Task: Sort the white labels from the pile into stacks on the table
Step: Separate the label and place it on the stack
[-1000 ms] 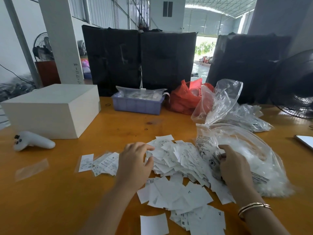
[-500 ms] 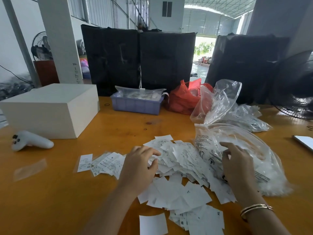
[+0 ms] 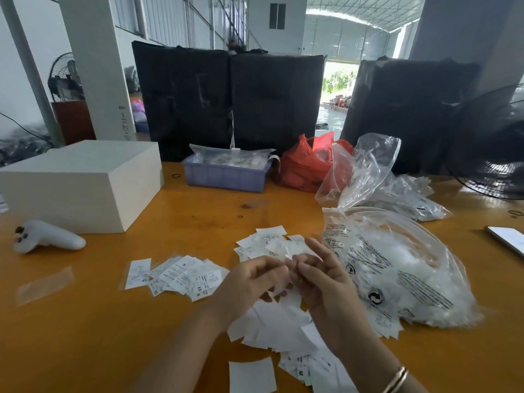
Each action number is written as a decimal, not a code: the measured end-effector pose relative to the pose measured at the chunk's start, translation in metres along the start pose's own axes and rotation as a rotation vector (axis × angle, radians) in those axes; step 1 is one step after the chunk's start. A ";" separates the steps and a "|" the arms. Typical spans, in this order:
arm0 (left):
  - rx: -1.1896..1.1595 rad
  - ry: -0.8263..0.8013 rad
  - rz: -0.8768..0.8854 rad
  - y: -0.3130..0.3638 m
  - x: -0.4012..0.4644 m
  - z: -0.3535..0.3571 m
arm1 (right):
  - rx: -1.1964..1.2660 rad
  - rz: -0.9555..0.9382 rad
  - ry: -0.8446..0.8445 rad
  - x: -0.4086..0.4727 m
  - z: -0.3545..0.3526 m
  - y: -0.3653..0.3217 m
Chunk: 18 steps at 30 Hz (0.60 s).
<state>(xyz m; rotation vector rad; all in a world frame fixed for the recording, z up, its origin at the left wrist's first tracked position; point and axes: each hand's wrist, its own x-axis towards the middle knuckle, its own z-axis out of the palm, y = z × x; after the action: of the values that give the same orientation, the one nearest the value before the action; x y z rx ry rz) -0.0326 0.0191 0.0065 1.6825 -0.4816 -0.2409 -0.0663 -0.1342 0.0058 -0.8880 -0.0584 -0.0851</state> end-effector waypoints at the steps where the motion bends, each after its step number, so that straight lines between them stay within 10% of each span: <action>1: 0.006 0.016 0.004 -0.001 0.001 0.000 | 0.003 -0.005 0.001 0.000 -0.001 0.001; 6: -0.006 0.146 -0.005 -0.005 0.004 -0.001 | -0.057 -0.012 0.020 0.002 -0.006 0.003; 12: 0.017 0.354 0.010 -0.008 0.006 -0.002 | -0.688 0.034 0.004 -0.001 0.000 0.014; 18: -0.047 0.279 -0.028 -0.005 0.005 -0.005 | -0.845 0.008 0.036 -0.002 0.000 0.014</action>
<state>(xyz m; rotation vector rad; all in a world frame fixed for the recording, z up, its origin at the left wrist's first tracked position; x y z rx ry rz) -0.0253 0.0221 0.0028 1.6465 -0.2420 -0.0356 -0.0669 -0.1253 -0.0049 -1.7305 0.0189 -0.1208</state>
